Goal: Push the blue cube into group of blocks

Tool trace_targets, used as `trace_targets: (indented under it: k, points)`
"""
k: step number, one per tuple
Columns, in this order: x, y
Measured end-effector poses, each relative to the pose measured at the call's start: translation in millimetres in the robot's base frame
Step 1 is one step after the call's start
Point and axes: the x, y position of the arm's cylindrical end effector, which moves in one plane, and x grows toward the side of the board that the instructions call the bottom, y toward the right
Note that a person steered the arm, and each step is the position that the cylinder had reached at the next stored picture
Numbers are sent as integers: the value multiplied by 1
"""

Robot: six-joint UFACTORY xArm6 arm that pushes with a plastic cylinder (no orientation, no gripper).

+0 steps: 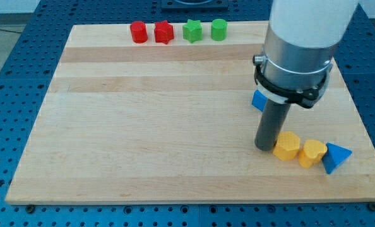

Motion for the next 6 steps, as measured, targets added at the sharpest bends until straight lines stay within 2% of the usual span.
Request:
trace_targets:
  k: [2,3,4,5,6]
  points:
    - [0,25]
    - [-22,35]
    - [-59,70]
    - [-112,71]
    - [-150,44]
